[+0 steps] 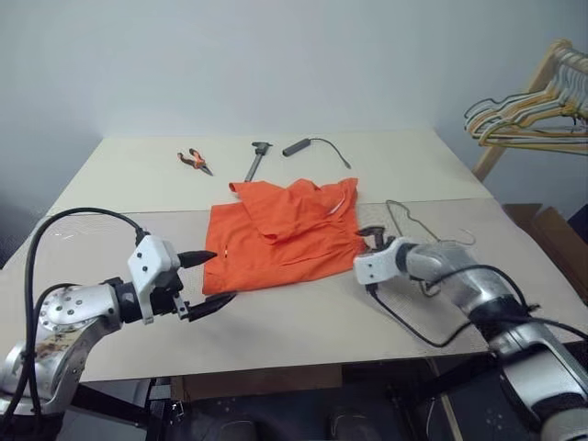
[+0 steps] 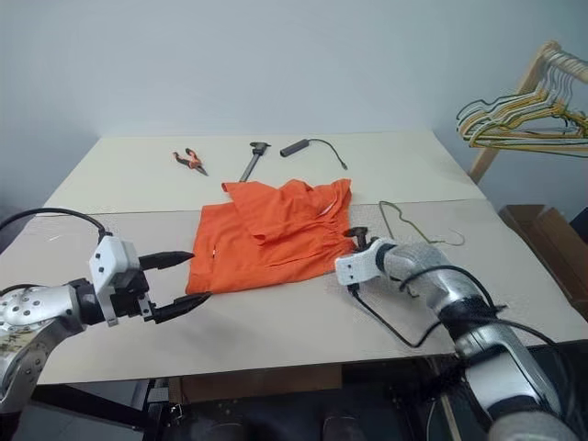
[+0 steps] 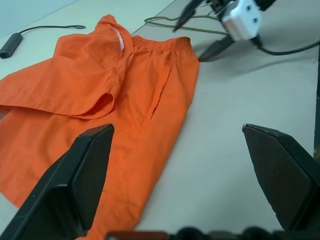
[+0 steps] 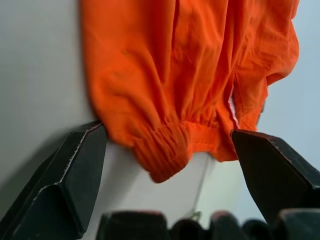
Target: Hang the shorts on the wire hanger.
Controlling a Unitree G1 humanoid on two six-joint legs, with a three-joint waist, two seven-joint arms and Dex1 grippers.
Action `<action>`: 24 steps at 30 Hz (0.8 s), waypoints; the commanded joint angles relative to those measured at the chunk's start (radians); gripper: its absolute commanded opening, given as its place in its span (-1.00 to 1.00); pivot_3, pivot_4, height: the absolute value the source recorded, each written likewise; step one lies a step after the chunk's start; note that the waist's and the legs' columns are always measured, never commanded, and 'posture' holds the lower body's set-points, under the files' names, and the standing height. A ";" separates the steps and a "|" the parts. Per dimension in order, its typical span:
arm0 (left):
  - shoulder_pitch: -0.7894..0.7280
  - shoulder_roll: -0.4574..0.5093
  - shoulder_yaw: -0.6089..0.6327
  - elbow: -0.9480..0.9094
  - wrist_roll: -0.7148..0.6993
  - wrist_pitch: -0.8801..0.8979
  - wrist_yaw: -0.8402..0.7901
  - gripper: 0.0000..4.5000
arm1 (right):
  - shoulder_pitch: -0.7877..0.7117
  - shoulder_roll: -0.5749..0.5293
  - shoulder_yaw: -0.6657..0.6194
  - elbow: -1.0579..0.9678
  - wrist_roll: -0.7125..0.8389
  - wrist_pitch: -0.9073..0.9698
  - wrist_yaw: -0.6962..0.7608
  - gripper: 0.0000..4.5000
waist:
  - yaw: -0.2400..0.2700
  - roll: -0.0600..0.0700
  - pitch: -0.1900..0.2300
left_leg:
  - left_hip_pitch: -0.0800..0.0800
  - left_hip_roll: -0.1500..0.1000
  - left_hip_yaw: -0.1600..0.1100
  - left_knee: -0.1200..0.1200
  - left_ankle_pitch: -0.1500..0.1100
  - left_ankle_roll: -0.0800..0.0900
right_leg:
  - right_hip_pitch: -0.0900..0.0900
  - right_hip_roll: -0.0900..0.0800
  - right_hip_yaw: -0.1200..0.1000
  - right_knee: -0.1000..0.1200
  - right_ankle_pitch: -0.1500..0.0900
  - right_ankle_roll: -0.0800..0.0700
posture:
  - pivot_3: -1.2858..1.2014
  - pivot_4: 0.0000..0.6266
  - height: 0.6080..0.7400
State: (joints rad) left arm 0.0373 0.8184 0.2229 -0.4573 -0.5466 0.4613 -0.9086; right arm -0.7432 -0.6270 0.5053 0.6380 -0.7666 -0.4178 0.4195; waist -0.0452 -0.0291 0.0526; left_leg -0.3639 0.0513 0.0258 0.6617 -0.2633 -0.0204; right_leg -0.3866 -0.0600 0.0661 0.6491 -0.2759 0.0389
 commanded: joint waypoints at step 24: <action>-0.307 0.112 -0.477 0.599 0.900 -0.690 0.135 1.00 | -0.034 -0.029 0.035 0.034 0.008 -0.145 -0.057 -1.00 | 0.003 0.002 -0.001 | -0.001 0.000 0.003 0.000 0.001 0.001 | -0.002 0.000 0.002 0.000 0.002 0.001 | 0.04 -0.91 1.00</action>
State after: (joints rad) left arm -0.2431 0.9425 -0.2169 0.0738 0.2926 -0.1828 -0.7944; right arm -0.7700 -0.6434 0.5768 0.7042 -0.7844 -0.5594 0.3630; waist -0.0423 -0.0274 0.0520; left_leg -0.3651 0.0510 0.0287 0.6614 -0.2626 -0.0195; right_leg -0.3881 -0.0602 0.0680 0.6491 -0.2741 0.0403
